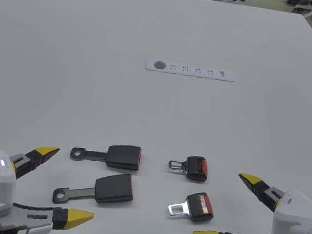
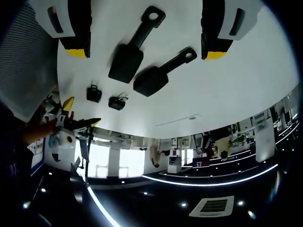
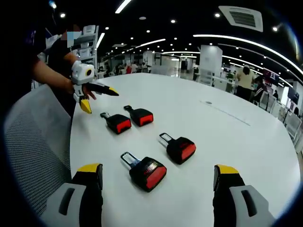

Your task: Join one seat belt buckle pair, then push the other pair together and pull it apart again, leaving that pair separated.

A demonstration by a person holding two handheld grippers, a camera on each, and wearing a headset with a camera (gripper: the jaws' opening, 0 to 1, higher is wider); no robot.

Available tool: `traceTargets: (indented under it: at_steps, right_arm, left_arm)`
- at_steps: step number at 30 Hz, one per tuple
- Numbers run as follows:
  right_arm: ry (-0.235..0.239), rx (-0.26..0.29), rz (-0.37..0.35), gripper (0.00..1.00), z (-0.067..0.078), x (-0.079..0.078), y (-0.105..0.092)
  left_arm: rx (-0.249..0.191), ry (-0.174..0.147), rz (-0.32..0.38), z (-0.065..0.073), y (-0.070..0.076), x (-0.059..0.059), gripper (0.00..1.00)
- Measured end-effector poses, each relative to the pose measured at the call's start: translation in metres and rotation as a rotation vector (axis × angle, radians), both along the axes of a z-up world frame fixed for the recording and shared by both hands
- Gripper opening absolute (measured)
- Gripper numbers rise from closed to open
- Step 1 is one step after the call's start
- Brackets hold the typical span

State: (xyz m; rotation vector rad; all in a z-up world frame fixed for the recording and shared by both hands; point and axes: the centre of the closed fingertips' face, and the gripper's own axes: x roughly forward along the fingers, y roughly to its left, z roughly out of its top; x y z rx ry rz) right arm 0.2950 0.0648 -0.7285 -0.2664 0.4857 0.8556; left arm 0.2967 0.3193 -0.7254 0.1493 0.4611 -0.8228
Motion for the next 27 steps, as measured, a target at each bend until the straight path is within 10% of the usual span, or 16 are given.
traceTargets:
  at_steps: [27]
  right_arm:
    - [-0.003,0.006,-0.004,0.99,0.0018,-0.001,-0.0016]
  left_arm:
    - [-0.004,-0.008,-0.002,0.0008,-0.0019,0.0012,1.0]
